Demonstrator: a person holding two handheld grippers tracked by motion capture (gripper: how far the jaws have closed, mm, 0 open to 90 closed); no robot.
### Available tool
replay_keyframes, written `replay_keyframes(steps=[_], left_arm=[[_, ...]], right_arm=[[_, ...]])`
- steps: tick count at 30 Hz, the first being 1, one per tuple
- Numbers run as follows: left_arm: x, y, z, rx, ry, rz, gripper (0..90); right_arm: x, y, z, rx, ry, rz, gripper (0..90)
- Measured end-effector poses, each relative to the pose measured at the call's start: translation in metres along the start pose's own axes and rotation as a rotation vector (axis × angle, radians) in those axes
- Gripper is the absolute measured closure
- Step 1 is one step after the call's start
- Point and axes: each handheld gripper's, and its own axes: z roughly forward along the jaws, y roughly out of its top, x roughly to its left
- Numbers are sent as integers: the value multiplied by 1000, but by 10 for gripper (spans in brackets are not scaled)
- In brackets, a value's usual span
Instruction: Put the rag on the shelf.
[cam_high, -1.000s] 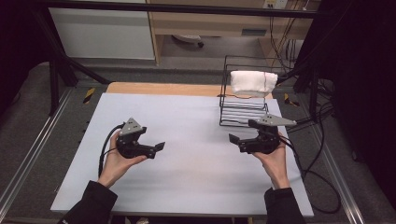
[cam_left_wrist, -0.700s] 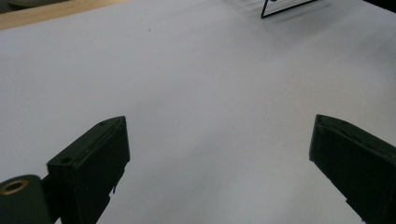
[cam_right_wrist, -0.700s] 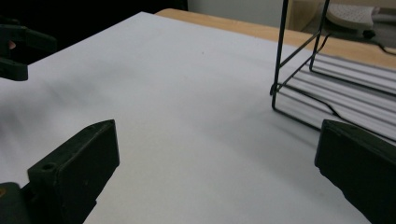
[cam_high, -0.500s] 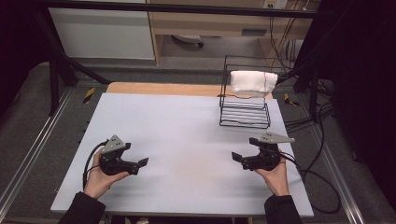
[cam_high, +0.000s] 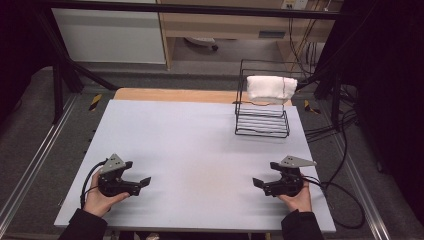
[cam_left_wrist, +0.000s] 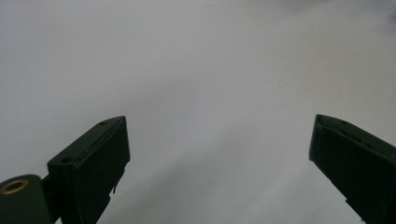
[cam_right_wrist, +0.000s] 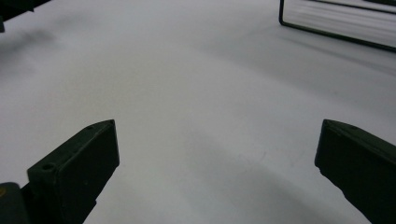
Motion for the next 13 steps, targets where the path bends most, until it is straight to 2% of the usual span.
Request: replay_keyframes(steps=[3, 6, 13], left_arm=[[1, -3, 1, 9, 5, 1, 52], [0, -5, 1, 20, 10, 17, 52], [0, -7, 3, 30, 5, 15, 52]], right_arm=[[0, -5, 1, -1, -1, 12, 5], [1, -6, 2, 16, 2, -1, 5], [1, -7, 2, 20, 4, -2, 5]])
